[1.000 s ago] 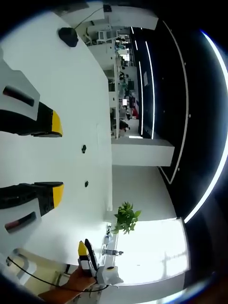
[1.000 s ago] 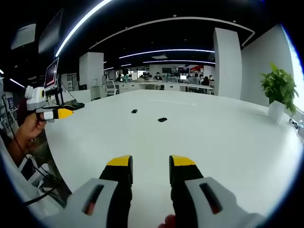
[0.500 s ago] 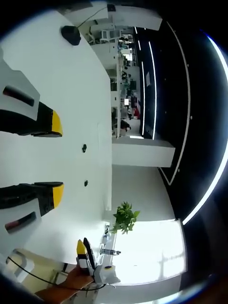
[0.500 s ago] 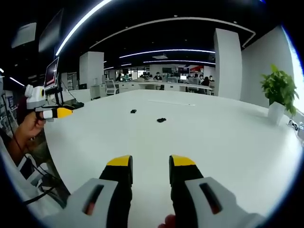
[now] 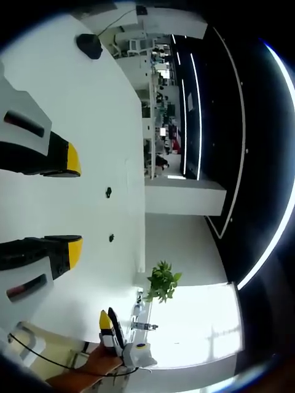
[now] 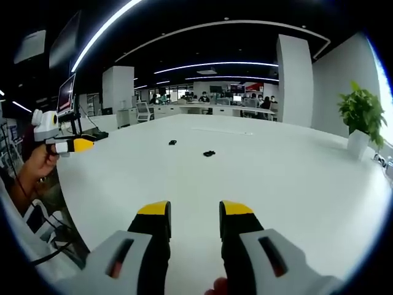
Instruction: Snap the two parts of the plastic buckle together until the buckle closes and remains connected.
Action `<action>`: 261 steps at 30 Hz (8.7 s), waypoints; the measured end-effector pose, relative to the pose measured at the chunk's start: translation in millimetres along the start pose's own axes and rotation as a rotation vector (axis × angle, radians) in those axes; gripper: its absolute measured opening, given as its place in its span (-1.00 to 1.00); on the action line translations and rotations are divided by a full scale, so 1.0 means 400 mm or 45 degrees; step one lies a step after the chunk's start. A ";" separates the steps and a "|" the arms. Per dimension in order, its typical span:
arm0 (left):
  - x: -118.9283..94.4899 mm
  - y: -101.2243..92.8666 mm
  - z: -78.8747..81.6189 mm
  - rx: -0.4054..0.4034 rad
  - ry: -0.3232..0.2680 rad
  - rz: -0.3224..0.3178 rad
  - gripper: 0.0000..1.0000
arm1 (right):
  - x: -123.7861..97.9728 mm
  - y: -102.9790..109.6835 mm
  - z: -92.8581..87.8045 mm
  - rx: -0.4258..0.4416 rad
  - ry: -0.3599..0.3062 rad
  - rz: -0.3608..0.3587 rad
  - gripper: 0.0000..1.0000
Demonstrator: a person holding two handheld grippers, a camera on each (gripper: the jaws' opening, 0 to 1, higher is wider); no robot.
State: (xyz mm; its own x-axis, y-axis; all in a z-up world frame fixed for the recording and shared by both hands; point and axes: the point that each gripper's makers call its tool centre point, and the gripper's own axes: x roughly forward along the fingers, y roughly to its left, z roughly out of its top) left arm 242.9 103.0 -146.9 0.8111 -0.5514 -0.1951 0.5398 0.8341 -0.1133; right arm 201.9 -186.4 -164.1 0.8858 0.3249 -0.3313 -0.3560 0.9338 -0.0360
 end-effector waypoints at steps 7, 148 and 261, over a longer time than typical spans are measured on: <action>0.003 0.000 -0.004 -0.007 0.014 -0.006 -0.25 | 0.005 0.002 0.001 0.002 0.000 0.002 -0.38; 0.401 0.081 0.097 -0.058 0.171 -0.142 -0.30 | 0.474 -0.085 0.175 -0.106 0.167 0.167 -0.38; 0.627 0.112 -0.017 0.079 0.312 -0.020 -0.66 | 0.537 -0.056 0.097 -0.143 0.194 0.214 -0.48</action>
State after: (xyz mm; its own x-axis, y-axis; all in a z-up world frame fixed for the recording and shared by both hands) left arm 468.9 2.1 -207.7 0.7278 -0.5384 -0.4248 0.5710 0.8188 -0.0596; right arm 411.5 -131.5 -197.8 0.7595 0.4400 -0.4791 -0.5329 0.8433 -0.0703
